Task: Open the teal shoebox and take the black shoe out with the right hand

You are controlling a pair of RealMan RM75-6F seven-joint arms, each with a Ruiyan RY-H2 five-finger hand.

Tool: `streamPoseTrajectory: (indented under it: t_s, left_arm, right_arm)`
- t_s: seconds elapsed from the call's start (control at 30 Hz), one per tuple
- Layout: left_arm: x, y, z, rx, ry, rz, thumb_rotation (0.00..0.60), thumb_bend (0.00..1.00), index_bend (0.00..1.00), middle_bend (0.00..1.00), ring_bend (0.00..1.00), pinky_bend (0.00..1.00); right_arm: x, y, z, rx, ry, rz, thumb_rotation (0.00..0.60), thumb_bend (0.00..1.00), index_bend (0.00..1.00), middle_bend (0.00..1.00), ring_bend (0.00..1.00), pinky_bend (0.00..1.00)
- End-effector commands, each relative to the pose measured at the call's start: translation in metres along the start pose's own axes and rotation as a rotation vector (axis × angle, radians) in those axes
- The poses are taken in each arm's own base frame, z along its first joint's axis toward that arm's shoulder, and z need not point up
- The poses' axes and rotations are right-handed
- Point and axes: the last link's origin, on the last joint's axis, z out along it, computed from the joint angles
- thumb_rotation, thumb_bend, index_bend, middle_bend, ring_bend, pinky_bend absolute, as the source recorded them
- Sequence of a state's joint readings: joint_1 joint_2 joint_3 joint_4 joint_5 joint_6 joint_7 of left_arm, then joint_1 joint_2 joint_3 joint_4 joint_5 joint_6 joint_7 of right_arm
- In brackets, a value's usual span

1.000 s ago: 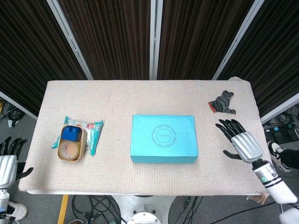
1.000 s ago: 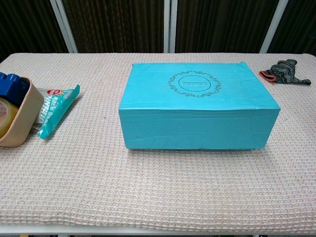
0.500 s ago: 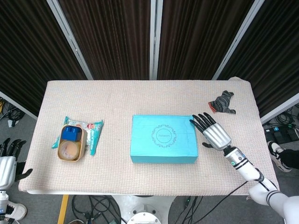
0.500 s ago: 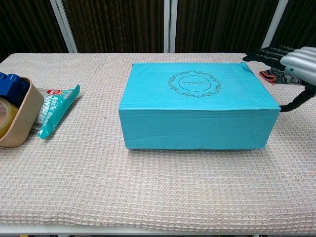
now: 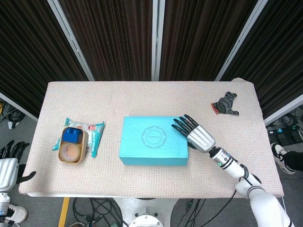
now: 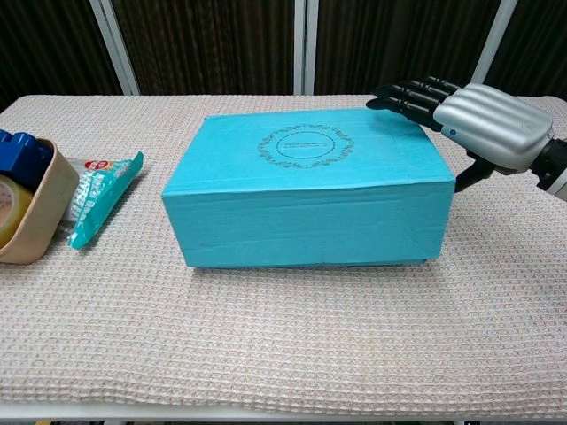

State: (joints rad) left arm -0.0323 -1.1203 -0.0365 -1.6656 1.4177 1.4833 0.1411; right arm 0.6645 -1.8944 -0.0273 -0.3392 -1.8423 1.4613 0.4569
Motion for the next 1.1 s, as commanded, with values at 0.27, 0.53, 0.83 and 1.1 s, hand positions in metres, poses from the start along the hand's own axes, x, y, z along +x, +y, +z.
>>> streamPoseTrajectory:
  t_s: [0.27, 0.53, 0.83, 1.1]
  left_arm:
    - [-0.004, -0.001, 0.001, -0.001, -0.014, -0.008, 0.600, 0.08, 0.17, 0.14, 0.04, 0.14]
    - [-0.005, -0.002, 0.001, -0.005, -0.018, -0.017, 0.600, 0.08, 0.17, 0.14, 0.04, 0.14]
    - [-0.008, -0.005, 0.001, -0.001, -0.018, -0.036, 0.600, 0.07, 0.17, 0.14, 0.04, 0.14]
    - [-0.008, -0.005, -0.003, -0.004, -0.018, -0.052, 0.600, 0.08, 0.17, 0.14, 0.04, 0.14]
  right_arm:
    - [0.002, -0.006, -0.009, 0.002, 0.032, 0.293, 0.600, 0.55, 0.20, 0.21, 0.08, 0.01]
    - [0.013, 0.003, 0.002, -0.148, -0.001, 0.780, 0.600, 0.52, 0.24, 0.24, 0.13, 0.01]
    - [0.053, 0.002, 0.035, -0.348, 0.068, 1.435, 0.600, 0.46, 0.21, 0.23, 0.05, 0.01]
    - [0.071, 0.018, 0.064, -0.464, 0.155, 1.529, 0.600, 0.46, 0.00, 0.03, 0.00, 0.00]
